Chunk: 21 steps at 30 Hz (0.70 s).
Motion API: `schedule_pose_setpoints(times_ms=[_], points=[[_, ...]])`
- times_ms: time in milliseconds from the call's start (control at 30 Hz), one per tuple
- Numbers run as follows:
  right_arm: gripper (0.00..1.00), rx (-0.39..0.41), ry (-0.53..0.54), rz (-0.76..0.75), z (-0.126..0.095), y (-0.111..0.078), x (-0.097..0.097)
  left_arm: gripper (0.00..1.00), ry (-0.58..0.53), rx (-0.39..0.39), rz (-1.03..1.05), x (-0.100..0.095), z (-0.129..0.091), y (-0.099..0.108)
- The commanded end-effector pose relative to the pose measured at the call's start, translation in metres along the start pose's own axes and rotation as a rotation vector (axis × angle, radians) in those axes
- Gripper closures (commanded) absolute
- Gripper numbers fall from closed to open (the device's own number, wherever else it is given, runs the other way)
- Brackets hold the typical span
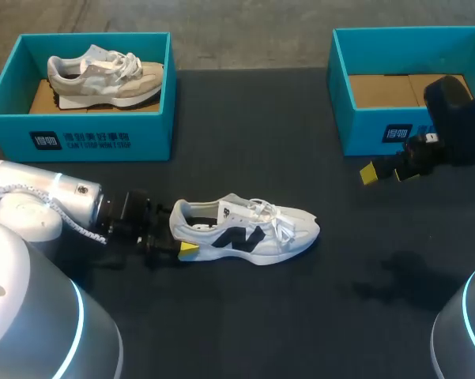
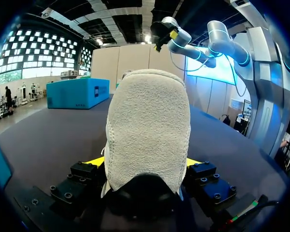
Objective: Take the shoe out of the shoebox, open the shoe tongue, remove and reinsert the insole, then place the shoe into the shoebox
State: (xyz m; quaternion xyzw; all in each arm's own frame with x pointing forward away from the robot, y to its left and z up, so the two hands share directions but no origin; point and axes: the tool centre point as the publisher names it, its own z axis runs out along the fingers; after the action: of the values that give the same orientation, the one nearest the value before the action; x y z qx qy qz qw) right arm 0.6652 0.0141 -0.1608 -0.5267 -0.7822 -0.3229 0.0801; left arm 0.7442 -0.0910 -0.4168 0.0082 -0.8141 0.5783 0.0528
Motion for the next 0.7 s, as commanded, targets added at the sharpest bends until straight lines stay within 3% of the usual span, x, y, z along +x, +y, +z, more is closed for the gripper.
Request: schedule_pose_setpoints(times_ms=[33,567,700], points=[[0.00,0.001,-0.001,0.001,0.002,0.000,0.000,1.00,0.001,0.000,0.000,-0.002,0.004,0.002],[0.00,0.001,-0.001,0.001,0.002,0.000,0.000,1.00,0.001,0.000,0.000,-0.002,0.004,0.002],[0.00,-0.031,-0.079,0.045,0.022,0.006,0.015,1.00,0.001,0.000,0.000,-0.002,0.004,0.002]])
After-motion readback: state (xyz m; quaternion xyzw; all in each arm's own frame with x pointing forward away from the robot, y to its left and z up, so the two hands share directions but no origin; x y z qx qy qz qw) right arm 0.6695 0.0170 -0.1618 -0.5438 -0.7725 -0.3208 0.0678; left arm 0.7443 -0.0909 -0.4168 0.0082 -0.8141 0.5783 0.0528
